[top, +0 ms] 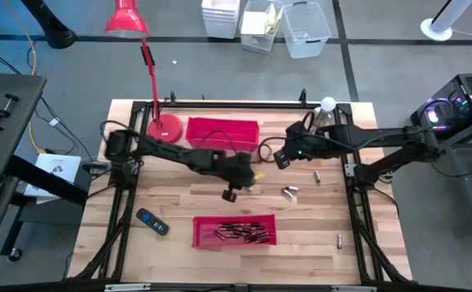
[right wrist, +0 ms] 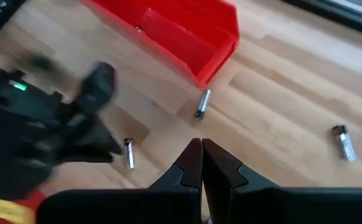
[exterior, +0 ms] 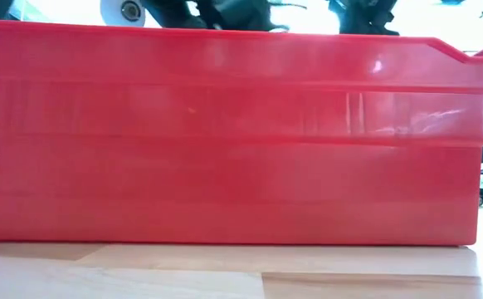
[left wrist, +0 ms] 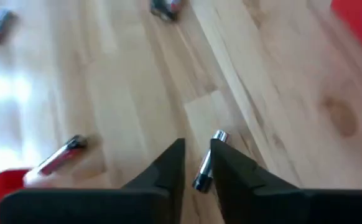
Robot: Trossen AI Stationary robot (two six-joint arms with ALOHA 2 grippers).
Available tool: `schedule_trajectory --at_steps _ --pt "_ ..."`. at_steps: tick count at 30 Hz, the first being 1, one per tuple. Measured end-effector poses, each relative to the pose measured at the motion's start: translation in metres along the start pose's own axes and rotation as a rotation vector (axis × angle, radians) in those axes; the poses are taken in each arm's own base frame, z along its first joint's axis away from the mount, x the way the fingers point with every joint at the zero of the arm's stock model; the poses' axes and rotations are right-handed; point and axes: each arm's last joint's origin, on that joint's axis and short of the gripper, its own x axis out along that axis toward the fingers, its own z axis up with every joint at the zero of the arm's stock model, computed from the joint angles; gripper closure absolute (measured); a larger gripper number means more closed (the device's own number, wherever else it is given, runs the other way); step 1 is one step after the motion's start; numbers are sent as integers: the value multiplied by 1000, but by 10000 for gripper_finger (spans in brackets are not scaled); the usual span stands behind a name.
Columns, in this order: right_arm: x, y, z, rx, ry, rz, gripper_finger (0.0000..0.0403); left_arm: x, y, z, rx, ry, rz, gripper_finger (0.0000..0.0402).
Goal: Sort batteries
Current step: Put the silver battery into the top red bin
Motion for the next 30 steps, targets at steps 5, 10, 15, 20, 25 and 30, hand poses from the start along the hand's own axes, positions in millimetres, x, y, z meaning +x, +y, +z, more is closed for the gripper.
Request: schedule_trajectory --at_steps 5,10,15,20,25,30 --pt "-3 8 -10 37 6 15 403 18 0 9 76 89 -47 274" --pt "-7 11 -16 60 -18 -3 403 18 -2 8 109 85 -116 236" --pt "-7 11 -17 70 -14 -5 403 28 0 -3 93 136 -155 231" --pt "-7 12 -16 70 -37 -10 403 47 0 -11 69 148 -151 231" --pt "-7 12 -16 69 -41 -4 403 57 -3 -19 17 184 -209 252" --pt "-8 12 -15 56 -37 7 403 47 3 -21 -89 205 -252 373"
